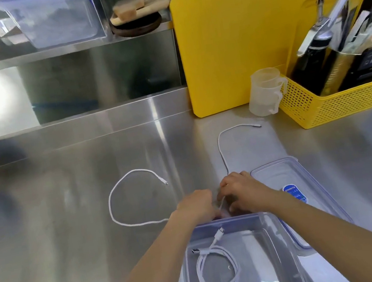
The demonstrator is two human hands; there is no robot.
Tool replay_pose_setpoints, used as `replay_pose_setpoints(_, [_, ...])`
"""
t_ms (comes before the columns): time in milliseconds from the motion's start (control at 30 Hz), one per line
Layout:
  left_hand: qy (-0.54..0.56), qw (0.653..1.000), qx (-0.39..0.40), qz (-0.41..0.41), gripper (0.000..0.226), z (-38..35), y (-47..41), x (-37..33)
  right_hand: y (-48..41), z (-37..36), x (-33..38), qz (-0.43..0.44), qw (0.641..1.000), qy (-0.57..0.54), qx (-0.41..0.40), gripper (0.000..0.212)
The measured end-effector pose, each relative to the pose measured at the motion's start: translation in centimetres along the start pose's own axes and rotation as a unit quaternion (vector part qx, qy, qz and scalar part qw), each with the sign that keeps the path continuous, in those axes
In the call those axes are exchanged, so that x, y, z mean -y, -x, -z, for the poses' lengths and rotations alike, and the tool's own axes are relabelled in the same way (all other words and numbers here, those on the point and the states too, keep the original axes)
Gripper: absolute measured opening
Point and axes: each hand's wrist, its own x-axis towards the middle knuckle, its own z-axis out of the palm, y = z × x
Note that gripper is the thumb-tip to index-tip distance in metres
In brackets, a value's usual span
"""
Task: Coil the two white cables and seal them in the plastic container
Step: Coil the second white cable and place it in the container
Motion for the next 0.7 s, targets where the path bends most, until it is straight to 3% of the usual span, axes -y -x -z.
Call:
replay_pose_setpoints(167, [-0.013,0.999,0.029,-0.01,0.021,-0.4,-1.3,0.7,-0.8,-0.5,-0.3,0.032,0.998,0.049,-0.011,0.025])
replay_pose_setpoints(267, [-0.006,1.0,0.003,-0.023,0.02,-0.1,-0.7,1.1,-1.3,-0.4,0.1,0.023,0.998,0.044,-0.034,0.026])
replay_pose_setpoints(400, [0.25,0.965,-0.064,-0.051,0.016,1.3,0.5,2.9,-1.3,2.2,-0.1,-0.045,0.986,-0.106,-0.12,0.014])
replay_pose_setpoints(467, [0.287,0.947,-0.119,-0.079,0.02,2.8,1.1,3.5,-1.2,4.0,-0.4,-0.081,0.973,-0.15,-0.153,0.011])
replay_pose_setpoints(533, [0.324,0.924,-0.169,-0.114,0.022,4.2,1.7,3.2,-1.0,5.5,0.2,-0.049,0.974,-0.122,-0.184,0.009])
replay_pose_setpoints(600, [0.361,0.899,-0.197,-0.153,0.024,5.4,2.2,2.4,-0.9,6.5,1.6,0.013,0.974,-0.128,-0.188,0.024])
replay_pose_setpoints(700, [0.361,0.886,-0.218,-0.194,0.022,7.0,3.3,0.9,-1.1,7.5,3.4,0.062,0.96,-0.166,-0.218,0.016])
